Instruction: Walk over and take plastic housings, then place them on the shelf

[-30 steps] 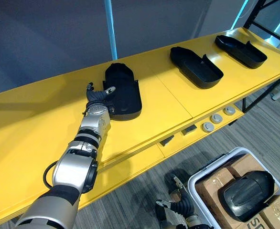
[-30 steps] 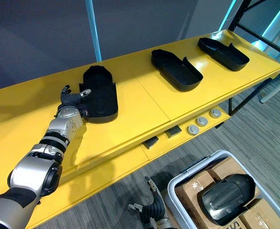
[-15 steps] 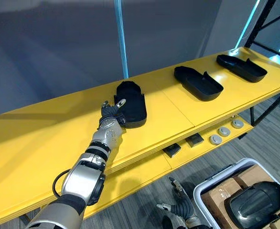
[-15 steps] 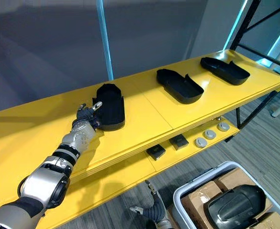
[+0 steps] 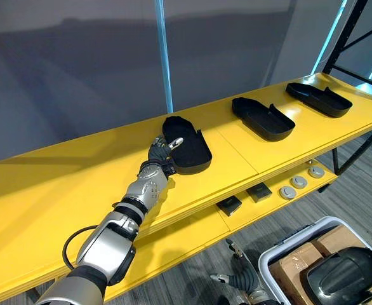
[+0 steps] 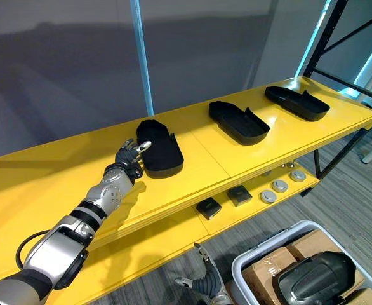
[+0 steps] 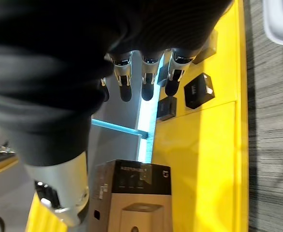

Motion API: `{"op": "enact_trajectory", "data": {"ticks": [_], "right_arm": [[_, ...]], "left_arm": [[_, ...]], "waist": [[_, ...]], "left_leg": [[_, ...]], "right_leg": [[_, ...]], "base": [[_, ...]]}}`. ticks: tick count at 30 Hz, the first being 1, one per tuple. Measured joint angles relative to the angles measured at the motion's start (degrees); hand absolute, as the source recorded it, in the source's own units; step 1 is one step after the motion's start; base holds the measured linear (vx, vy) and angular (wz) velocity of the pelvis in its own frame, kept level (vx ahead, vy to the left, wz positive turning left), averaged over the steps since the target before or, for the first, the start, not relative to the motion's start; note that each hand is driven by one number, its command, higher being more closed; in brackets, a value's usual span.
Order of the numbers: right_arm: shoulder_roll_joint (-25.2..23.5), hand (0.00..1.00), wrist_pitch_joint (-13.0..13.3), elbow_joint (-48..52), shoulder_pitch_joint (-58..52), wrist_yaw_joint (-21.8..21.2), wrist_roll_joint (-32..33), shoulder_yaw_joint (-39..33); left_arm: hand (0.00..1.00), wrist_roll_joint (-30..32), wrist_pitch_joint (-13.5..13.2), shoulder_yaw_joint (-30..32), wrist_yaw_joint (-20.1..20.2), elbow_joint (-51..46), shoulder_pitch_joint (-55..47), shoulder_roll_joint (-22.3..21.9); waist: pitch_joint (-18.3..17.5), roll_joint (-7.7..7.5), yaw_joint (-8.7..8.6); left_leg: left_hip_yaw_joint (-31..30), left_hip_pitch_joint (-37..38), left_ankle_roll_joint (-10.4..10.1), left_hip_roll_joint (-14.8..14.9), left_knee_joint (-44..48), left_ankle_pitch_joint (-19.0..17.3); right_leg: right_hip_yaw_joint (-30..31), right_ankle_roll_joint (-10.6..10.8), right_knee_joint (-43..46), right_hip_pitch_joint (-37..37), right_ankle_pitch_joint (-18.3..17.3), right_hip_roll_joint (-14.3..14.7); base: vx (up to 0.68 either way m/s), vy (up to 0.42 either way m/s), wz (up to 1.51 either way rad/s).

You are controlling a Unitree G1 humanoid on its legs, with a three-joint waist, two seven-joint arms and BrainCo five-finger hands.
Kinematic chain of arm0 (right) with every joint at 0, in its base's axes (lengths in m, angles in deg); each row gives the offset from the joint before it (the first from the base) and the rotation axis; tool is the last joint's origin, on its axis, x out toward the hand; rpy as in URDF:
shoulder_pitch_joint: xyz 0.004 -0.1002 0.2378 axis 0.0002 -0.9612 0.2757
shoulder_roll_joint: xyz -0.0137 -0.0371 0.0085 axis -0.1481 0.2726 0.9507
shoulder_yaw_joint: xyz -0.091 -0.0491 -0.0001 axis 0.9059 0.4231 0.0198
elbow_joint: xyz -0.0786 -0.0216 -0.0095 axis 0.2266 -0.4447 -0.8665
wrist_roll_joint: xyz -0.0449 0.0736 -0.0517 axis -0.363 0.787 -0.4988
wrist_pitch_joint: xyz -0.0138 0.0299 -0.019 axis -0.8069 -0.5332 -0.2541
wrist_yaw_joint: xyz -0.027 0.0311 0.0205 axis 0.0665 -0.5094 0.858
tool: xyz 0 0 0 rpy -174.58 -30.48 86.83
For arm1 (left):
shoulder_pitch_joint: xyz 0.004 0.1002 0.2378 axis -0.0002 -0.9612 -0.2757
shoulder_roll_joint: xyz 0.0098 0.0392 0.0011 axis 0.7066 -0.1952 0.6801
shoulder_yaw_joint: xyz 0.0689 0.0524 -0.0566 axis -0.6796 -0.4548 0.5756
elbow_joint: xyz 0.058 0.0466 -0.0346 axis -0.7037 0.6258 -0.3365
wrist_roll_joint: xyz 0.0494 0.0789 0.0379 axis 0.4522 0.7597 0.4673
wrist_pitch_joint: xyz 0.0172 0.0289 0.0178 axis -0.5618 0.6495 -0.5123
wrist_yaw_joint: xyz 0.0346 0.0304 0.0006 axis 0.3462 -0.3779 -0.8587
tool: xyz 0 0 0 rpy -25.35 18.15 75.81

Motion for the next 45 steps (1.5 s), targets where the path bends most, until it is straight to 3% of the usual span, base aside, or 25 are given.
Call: {"op": "enact_trajectory", "data": {"ticks": [5,8,11,13,15,19,21,23,25,27,28,29,32,33,34,35,36,37,39,42,43,44,45], "right_arm": [[0.93,0.00,-0.01,-1.10,0.04,-0.01,-0.02,0.09],[1.17,0.00,-0.01,-1.87,0.23,-0.01,-0.04,0.07],[1.16,0.00,0.00,-2.47,0.46,0.17,-0.28,-0.44],[0.74,0.00,0.08,-3.15,0.70,0.58,-0.41,-1.75],[-1.49,0.00,0.21,-3.88,0.53,2.25,-0.53,-6.51],[-3.93,0.00,1.79,-3.60,-0.01,6.54,-0.23,-14.23],[-3.97,0.00,2.67,-3.59,-0.06,7.75,-0.21,-16.07],[-4.06,0.00,3.97,-3.29,0.15,8.98,0.16,-18.07],[-3.75,0.00,5.13,-1.57,0.65,9.79,2.09,-19.08],[-3.85,0.00,5.51,-0.79,0.94,10.25,2.30,-19.57],[-3.81,0.00,5.51,-0.21,0.65,10.26,2.31,-19.97],[-4.28,0.00,5.51,1.74,-0.41,10.44,2.47,-20.77],[-7.42,0.00,5.50,7.12,-2.96,10.50,2.49,-20.46],[-7.68,0.00,5.46,7.42,-2.35,10.51,2.45,-20.11],[-7.61,0.00,5.45,7.13,-1.55,10.52,2.35,-20.10],[-8.04,0.00,5.43,5.77,-0.18,10.55,2.15,-19.89],[-8.45,0.00,5.34,3.68,1.08,10.53,1.94,-19.74],[-8.46,0.00,5.35,2.59,1.65,10.53,1.94,-19.76],[-8.56,0.00,5.21,-2.68,3.85,10.41,1.91,-20.11],[-9.18,0.00,4.40,-5.32,4.47,10.01,1.77,-20.09],[-9.92,0.00,4.24,-6.19,4.77,9.78,1.60,-20.02],[-9.94,0.00,3.87,-6.90,5.65,9.53,1.46,-19.70],[-9.31,0.00,3.62,-7.45,6.35,9.42,1.46,-19.54]], "left_arm": [[0.00,-0.67,-0.01,-1.82,0.03,-0.38,-1.12,0.00],[0.00,2.18,0.00,-1.18,-0.26,-1.75,-1.77,-0.16],[0.00,12.19,-0.59,6.54,-2.94,-14.58,-10.05,-3.62],[0.00,19.03,-1.47,7.10,-5.63,-27.97,-19.42,-6.64],[0.00,29.99,-2.45,6.77,-8.25,-44.55,-32.53,-11.53],[0.00,46.35,-5.42,4.61,-10.27,-58.63,-46.38,-13.14],[0.00,50.63,-7.37,4.75,-10.50,-60.92,-50.08,-13.18],[0.00,56.08,-9.47,5.61,-10.55,-61.32,-54.38,-13.11],[0.00,58.79,-10.21,7.06,-10.26,-61.27,-58.11,-13.15],[0.00,60.29,-10.21,7.21,-10.17,-60.83,-59.32,-13.25],[0.00,61.04,-10.21,7.09,-9.99,-60.49,-59.43,-13.36],[0.00,62.50,-10.34,6.76,-9.29,-60.23,-59.15,-13.59],[0.00,63.90,-10.83,5.96,-8.09,-60.16,-58.30,-13.62],[0.00,63.89,-10.79,6.10,-7.66,-60.09,-58.22,-13.62],[0.00,63.90,-10.80,6.10,-7.26,-60.09,-57.94,-13.68],[0.00,63.94,-10.85,6.63,-6.81,-60.05,-57.45,-13.72],[0.00,64.11,-10.83,7.31,-6.71,-60.01,-57.30,-13.79],[0.00,64.29,-10.84,7.67,-6.55,-59.98,-57.04,-13.80],[0.00,64.41,-10.88,8.40,-6.35,-59.59,-55.50,-13.79],[0.00,64.34,-10.90,8.16,-6.32,-59.05,-53.51,-13.69],[0.00,64.32,-10.94,7.96,-6.29,-59.05,-52.94,-13.40],[0.00,64.24,-10.98,7.90,-6.29,-58.95,-52.57,-13.47],[0.00,63.99,-10.95,7.62,-6.29,-58.66,-52.57,-13.95]], "waist": [[-0.56,0.21,0.01],[-0.60,0.21,0.02],[-1.08,0.30,0.02],[-1.70,0.44,0.47],[-2.20,0.80,1.50],[-3.64,1.93,3.08],[-4.16,2.31,3.28],[-4.12,2.24,4.76],[-4.18,3.04,7.15],[-3.76,3.03,7.33],[-3.84,3.24,7.25],[-3.60,3.02,6.20],[-1.57,-0.46,6.54],[-1.18,-0.45,6.36],[-0.61,0.14,6.50],[0.42,0.47,7.48],[0.50,0.60,7.89],[0.67,0.89,7.93],[1.26,1.79,8.38],[1.94,1.50,8.56],[2.22,0.87,8.64],[2.94,0.78,9.06],[3.55,1.73,8.93]], "left_leg": [[-0.24,0.14,-0.01,0.00,-0.01,0.01],[-0.57,0.32,-0.04,-0.02,-0.07,0.06],[-0.91,0.33,-0.01,-0.05,-0.14,0.13],[-1.11,0.30,0.00,-0.13,-0.15,0.18],[-1.33,0.41,0.06,-0.25,-0.38,0.22],[-1.27,0.83,0.07,-0.24,-0.78,0.22],[-0.90,1.15,-0.24,-0.16,-0.78,-0.26],[-2.84,-0.67,-1.55,-0.06,6.29,-5.48],[-17.36,-3.60,1.41,-3.17,19.28,-14.83],[-25.36,-3.63,0.42,-4.12,24.19,-18.12],[-25.81,-3.40,0.49,-4.13,24.59,-19.22],[-24.41,-3.58,2.39,-4.28,24.84,-21.09],[-14.71,-5.04,3.85,-6.43,28.13,-22.07],[-10.71,-5.99,5.07,-6.32,28.14,-21.47],[-8.36,-5.97,6.16,-5.17,27.29,-20.80],[-2.79,-5.67,6.58,-3.27,25.65,-19.68],[1.79,-5.25,6.48,-1.81,23.73,-18.35],[3.48,-5.13,6.47,-1.04,23.14,-17.77],[8.49,-5.17,6.03,2.14,23.07,-17.05],[9.93,-5.35,4.52,3.36,23.21,-16.76],[9.97,-5.51,3.29,3.50,23.25,-16.65],[10.17,-5.49,1.56,3.94,23.20,-16.55],[9.71,-5.25,1.26,4.62,22.79,-16.32]], "right_leg": [[-0.27,0.01,0.00,0.29,-0.01,-0.05],[-0.39,0.01,0.00,0.50,-0.01,-0.06],[-0.72,0.06,0.00,0.70,-0.07,-0.11],[-0.95,0.18,0.00,0.80,-0.18,-0.19],[-1.35,0.38,0.01,0.99,-0.34,-0.27],[-1.46,0.98,0.02,1.29,-0.86,-0.27],[-0.80,1.26,0.07,1.16,-1.23,-0.05],[2.75,1.05,1.95,-0.65,-1.71,0.94],[10.27,0.57,5.50,-3.54,-1.88,4.56],[15.03,0.03,7.89,-5.17,-1.42,6.89],[16.30,0.16,8.47,-5.85,-1.38,7.58],[18.47,1.05,8.83,-7.29,-0.68,8.19],[26.57,2.43,5.71,-9.86,1.30,7.54],[25.10,-1.30,2.13,-10.61,-1.50,6.35],[21.13,-4.91,1.64,-11.55,-4.42,5.79],[9.40,-4.65,3.41,-14.40,-3.93,4.70],[1.51,-4.97,5.59,-15.65,-3.40,4.17],[-0.24,-4.94,6.74,-15.55,-3.39,3.90],[-2.02,-3.93,11.43,-13.03,-4.10,1.30],[-3.57,-3.86,12.79,-7.79,-4.12,-3.81],[-3.73,-1.61,11.75,-4.77,-5.64,-5.54],[-4.70,3.40,10.79,-3.92,-6.96,-5.81],[-5.01,3.67,11.67,-4.16,-6.85,-5.00]], "base": [[0.00,0.003,0.02],[0.00,0.000,0.00],[0.01,0.005,0.04],[0.03,0.011,0.08],[0.03,0.016,0.08],[0.00,0.006,0.03],[-0.02,0.010,-0.24],[-0.03,0.035,-0.88],[0.01,0.093,-1.69],[-0.06,0.136,-1.47],[-0.14,0.141,-1.19],[-0.16,0.166,-1.23],[-0.22,0.211,-1.55],[-0.27,0.226,-1.90],[-0.29,0.252,-2.11],[-0.22,0.223,-2.19],[-0.17,0.179,-2.09],[-0.11,0.078,-1.75],[-0.11,-0.024,-1.33],[-0.06,-0.159,-0.55],[-0.03,-0.304,-0.21],[-0.02,-0.325,-0.15],[-0.01,-0.382,-0.10]]}}
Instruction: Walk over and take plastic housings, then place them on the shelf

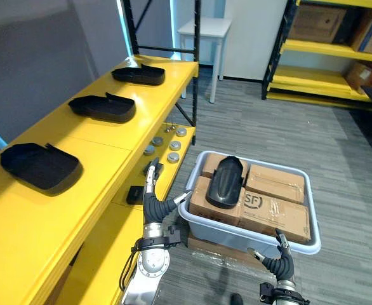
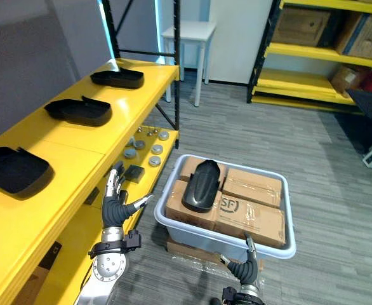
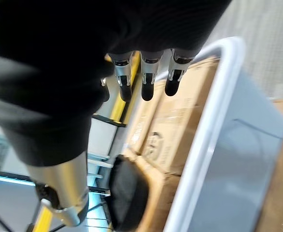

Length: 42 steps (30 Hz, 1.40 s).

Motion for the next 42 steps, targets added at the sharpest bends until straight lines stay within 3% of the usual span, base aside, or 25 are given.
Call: {"op": "enact_trajectory", "data": {"ticks": [1,3,5,7,8,9,10,11,12,14,16,17,18,21,26,31,36,42], "right_arm": [[1.15,0.00,-0.47,-1.32,0.83,-0.32,-0.04,0.52],[2.56,0.00,-0.85,-2.02,1.59,-0.95,-0.81,1.11],[3.14,0.00,-0.84,-2.03,1.74,-1.15,-1.83,2.46],[3.53,0.00,-0.84,-3.15,1.86,-1.52,-1.86,2.94],[4.23,0.00,-0.88,-3.90,1.81,-1.60,-1.83,3.36],[4.50,0.00,-0.91,-3.91,1.85,-1.58,-1.84,3.49],[5.22,0.00,-1.09,-4.46,2.68,-1.46,-1.84,3.86],[5.74,0.00,-1.41,-5.89,4.20,-1.17,-1.84,3.81],[5.69,0.00,-2.27,-8.21,6.97,-0.35,-1.85,3.74],[5.18,0.00,-3.30,-12.28,11.62,0.53,-1.97,3.99],[4.66,0.00,-4.38,-14.92,15.52,1.86,-2.50,3.86],[4.10,0.00,-5.05,-15.98,17.74,2.48,-3.13,3.80],[3.25,0.00,-5.37,-16.29,19.57,3.05,-4.06,3.74],[2.11,0.00,-6.44,-17.56,25.52,4.97,-4.20,3.01],[0.24,0.00,-7.77,-22.48,38.59,9.53,-4.17,-0.23],[0.32,0.00,-8.76,-28.78,49.49,13.07,-3.97,-6.35],[5.24,0.00,-10.06,-40.47,59.83,15.13,-1.54,-11.52],[10.85,0.00,-10.14,-56.29,72.00,14.60,3.38,-11.92]], "left_arm": [[0.00,-0.65,0.06,-0.96,0.09,0.19,-0.14,-0.73],[0.00,-0.67,0.03,-2.00,0.29,0.26,-0.07,-2.48],[0.00,-0.94,-0.02,-2.05,0.48,0.86,-0.09,-2.90],[0.00,-2.15,-0.01,-2.10,0.53,2.73,-0.46,-2.91],[0.00,-3.31,0.08,-2.48,0.64,3.91,-1.76,-3.01],[0.00,-3.78,0.10,-2.53,0.84,4.11,-2.41,-3.15],[0.00,-4.13,0.21,-2.42,1.54,4.47,-3.72,-3.27],[0.00,-4.13,0.34,-2.41,2.01,5.06,-4.33,-3.49],[0.00,-4.10,0.34,-2.75,2.77,5.57,-5.14,-3.21],[0.00,-4.05,0.34,-2.97,3.85,7.03,-6.08,-2.47],[0.00,-3.84,0.35,-2.87,4.34,10.03,-6.63,-2.14],[0.00,-3.82,0.40,-2.79,4.72,12.65,-7.13,-1.70],[0.00,-3.20,0.95,-2.87,4.82,14.42,-7.71,-0.80],[0.00,-0.84,1.41,-2.75,4.75,18.22,-9.09,1.44],[0.00,1.15,1.81,0.80,2.28,29.71,-9.63,2.77],[0.00,2.09,2.73,5.02,1.11,41.97,-9.66,2.62],[0.00,0.62,1.53,8.16,-0.03,45.40,-7.70,3.22],[0.00,-1.57,1.24,9.45,0.00,50.50,-3.80,5.47]], "waist": [[0.18,1.00,0.16],[-0.02,1.51,-0.04],[-0.16,1.78,-1.31],[-0.12,1.82,-1.22],[0.22,2.38,-1.14],[0.45,2.89,-1.06],[0.75,3.61,-0.43],[0.60,3.79,0.48],[0.77,3.54,1.80],[0.78,3.53,2.58],[0.80,4.00,2.73],[1.05,3.95,3.80],[1.48,2.73,3.75],[2.88,1.97,4.58],[6.42,1.05,8.05],[11.30,-1.08,9.11],[13.37,-1.26,10.80],[14.07,-1.42,12.47]], "left_leg": [[-0.28,1.25,-1.55,0.68,-2.29,1.82],[-0.08,4.12,-3.37,2.55,-5.62,3.78],[-1.74,4.10,-3.61,5.74,-3.33,4.00],[-4.88,0.95,-1.57,7.51,4.15,5.20],[-9.26,-3.19,2.26,8.22,12.94,7.85],[-11.14,-4.67,3.02,8.44,16.18,9.29],[-15.18,-8.43,1.13,8.16,22.07,10.73],[-17.24,-9.34,-2.01,5.67,22.75,7.76],[-18.97,-9.94,-2.92,1.24,20.36,4.01],[-19.33,-10.48,-2.88,-3.20,9.94,3.21],[-19.41,-9.75,-0.14,-4.44,-2.78,6.97],[-18.78,-8.00,-0.19,-4.54,-6.03,13.91],[-18.62,-6.98,0.23,-5.63,-8.07,14.55],[-18.43,-6.91,1.30,-7.54,-10.25,15.50],[-18.28,-6.53,0.94,-7.21,-14.61,17.96],[-19.40,-8.73,0.85,-7.01,-17.35,20.72],[-21.85,-12.70,1.15,-7.32,-20.33,23.60],[-23.84,-16.62,0.60,-6.85,-21.61,26.25]], "right_leg": [[-0.20,-0.94,2.23,-0.81,-1.28,1.13],[-1.13,-2.66,6.11,-1.20,-4.22,3.43],[-3.24,-4.56,8.69,-1.00,-8.23,5.56],[-4.33,-5.22,8.44,0.49,-9.58,6.56],[-4.86,-5.90,7.05,2.83,-9.79,7.43],[-4.81,-6.59,6.12,4.04,-9.41,7.94],[-4.09,-7.80,4.07,5.90,-8.63,8.65],[-2.65,-8.15,3.07,6.25,-8.36,8.51],[-1.07,-8.17,1.77,6.48,-7.69,7.57],[0.35,-7.33,-1.04,7.37,-5.53,7.02],[0.14,-6.70,-1.63,7.94,-5.07,7.17],[0.61,-6.01,-2.07,8.76,-5.05,7.29],[0.22,-5.34,-2.68,8.94,-4.67,6.22],[0.08,-4.53,-3.67,8.66,-4.22,4.42],[0.13,-4.04,-3.69,6.94,-3.26,4.79],[-0.45,-4.13,-3.71,4.07,-2.53,5.26],[-1.88,-3.86,-4.14,0.16,-0.91,5.44],[-3.08,-3.82,-4.15,-3.47,-0.88,6.25]], "base": [[0.02,-0.261,-0.05],[0.06,-0.301,-0.02],[0.04,-0.233,0.17],[0.07,-0.245,0.16],[0.11,-0.289,0.16],[0.16,-0.228,0.07],[0.14,-0.080,-0.22],[0.20,0.016,-0.57],[0.12,0.055,-0.60],[0.17,0.093,-0.48],[0.23,0.129,-0.33],[0.19,0.115,-0.26],[0.19,0.113,-0.17],[0.13,0.092,0.12],[0.01,0.000,0.00],[-0.08,-0.013,0.11],[-0.11,0.034,0.19],[-0.07,-0.005,0.12]]}}
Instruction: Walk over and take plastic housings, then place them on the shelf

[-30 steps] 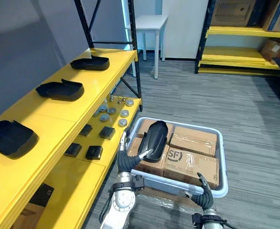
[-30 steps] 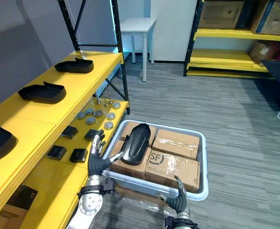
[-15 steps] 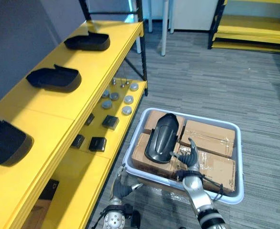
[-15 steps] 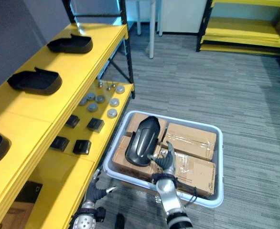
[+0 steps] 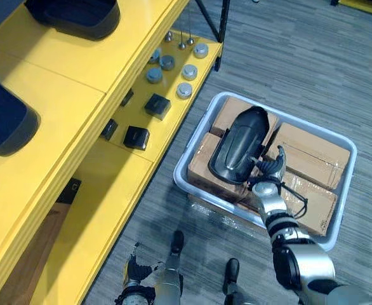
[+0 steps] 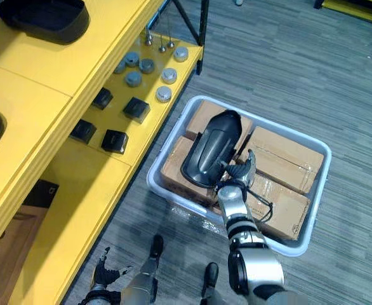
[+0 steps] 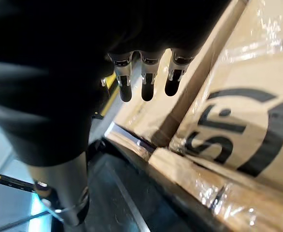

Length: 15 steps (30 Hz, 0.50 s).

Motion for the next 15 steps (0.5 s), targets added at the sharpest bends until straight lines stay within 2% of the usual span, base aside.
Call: {"op": "enact_trajectory", "data": {"ticks": [5,6,10,15], "right_arm": [[5.28,0.00,0.11,-5.55,4.59,-1.50,3.21,0.15],[6.11,1.00,0.11,-6.05,5.33,-1.53,3.95,0.16],[11.98,1.00,-0.10,-8.76,8.40,-1.74,6.16,0.18],[15.30,1.00,-1.39,-12.41,10.60,-3.72,8.71,0.42]], "left_arm": [[0.00,-0.93,1.31,-0.05,0.55,7.23,0.88,1.54],[0.00,-1.52,1.54,-0.08,0.75,7.57,0.87,1.63],[0.00,-4.87,1.76,-1.05,1.90,8.33,1.63,1.79],[0.00,-6.44,1.95,-1.10,2.76,8.34,1.73,1.75]], "waist": [[1.28,-0.33,1.27],[1.57,-0.34,1.35],[1.96,-0.43,3.64],[2.02,-0.35,3.93]], "left_leg": [[-2.71,-3.52,0.06,0.02,0.01,1.16],[-3.10,-3.82,0.00,0.01,0.04,1.29],[-5.37,-6.43,0.00,-0.08,0.29,1.91],[-6.21,-7.18,-0.02,-0.12,0.61,1.91]], "right_leg": [[-2.23,0.01,-0.02,-2.15,0.00,0.51],[-2.77,0.02,-0.03,-2.21,0.00,0.55],[-3.98,0.02,-0.17,-3.66,-0.01,1.01],[-4.95,0.08,-0.27,-3.77,-0.06,1.17]], "base": [[-0.02,-0.014,0.21],[0.01,-0.019,0.30],[0.02,-0.023,0.22],[0.01,-0.023,0.07]]}}
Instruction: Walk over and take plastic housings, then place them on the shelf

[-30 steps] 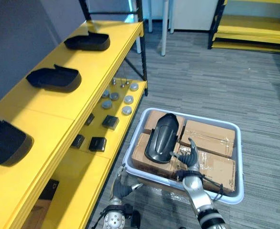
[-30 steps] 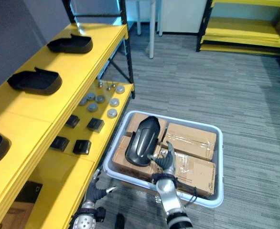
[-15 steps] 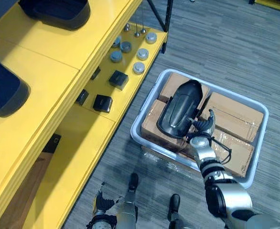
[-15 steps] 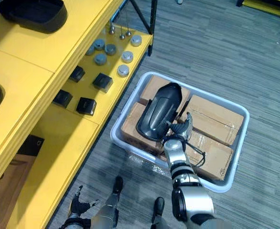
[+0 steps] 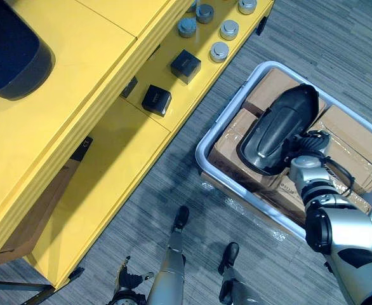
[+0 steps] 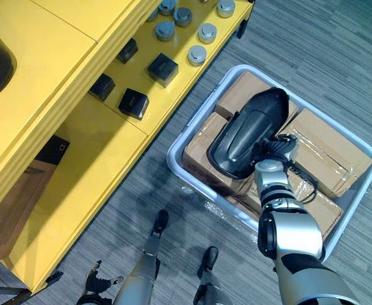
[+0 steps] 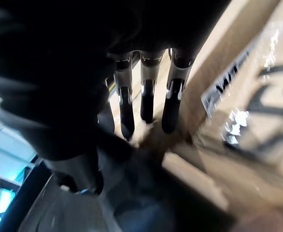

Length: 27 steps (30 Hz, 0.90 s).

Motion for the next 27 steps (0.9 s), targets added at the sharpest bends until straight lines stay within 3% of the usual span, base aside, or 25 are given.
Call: {"op": "enact_trajectory", "data": {"ticks": [5,14,18,20,27], "right_arm": [[0.65,1.00,-1.70,-2.27,0.76,-4.79,0.24,0.67],[0.73,1.00,-4.67,-2.37,1.62,-7.75,-0.91,-0.53],[0.35,1.00,-4.97,0.90,1.42,-7.80,-3.64,0.14],[-0.05,1.00,-4.83,7.58,0.94,-7.77,-6.78,2.40],[-3.08,1.00,-4.36,28.89,-9.54,-7.96,-18.33,9.52]], "left_arm": [[0.00,-0.67,0.42,0.02,1.09,-0.19,0.14,-0.11],[0.00,-1.98,1.46,0.99,2.69,-7.54,-1.20,-0.69],[0.00,-3.89,1.31,1.88,3.38,-13.92,-3.51,-1.52],[0.00,-4.01,1.17,2.30,3.36,-20.53,-5.46,-3.30],[0.00,-5.91,-0.07,2.20,3.46,-45.01,-9.10,-5.35]], "waist": [[0.19,0.33,0.06],[0.68,0.91,1.09],[0.68,0.91,-0.02],[0.62,0.89,-0.86],[-2.61,0.02,-5.51]], "left_leg": [[-0.57,0.03,-0.05,-0.12,0.11,0.21],[-1.06,5.63,-0.07,-0.57,-1.27,0.20],[-0.32,9.39,-0.01,-0.56,-3.19,0.56],[0.92,11.30,0.06,-0.39,-4.21,0.69],[3.68,13.83,-0.03,-0.03,-5.08,0.79]], "right_leg": [[-1.07,-0.07,-0.12,0.37,-0.10,0.03],[-1.93,-0.49,-1.10,6.24,-0.91,-0.29],[-1.89,-0.45,-1.09,8.83,-1.35,-0.64],[-0.90,-0.46,-1.12,9.76,-1.43,-0.81],[1.13,-0.46,-1.16,10.63,-1.44,-0.96]], "base": [[0.04,-0.037,0.05],[0.06,-0.048,0.08],[0.05,-0.038,-0.05],[0.03,-0.022,-0.20],[0.03,-0.020,-0.16]]}}
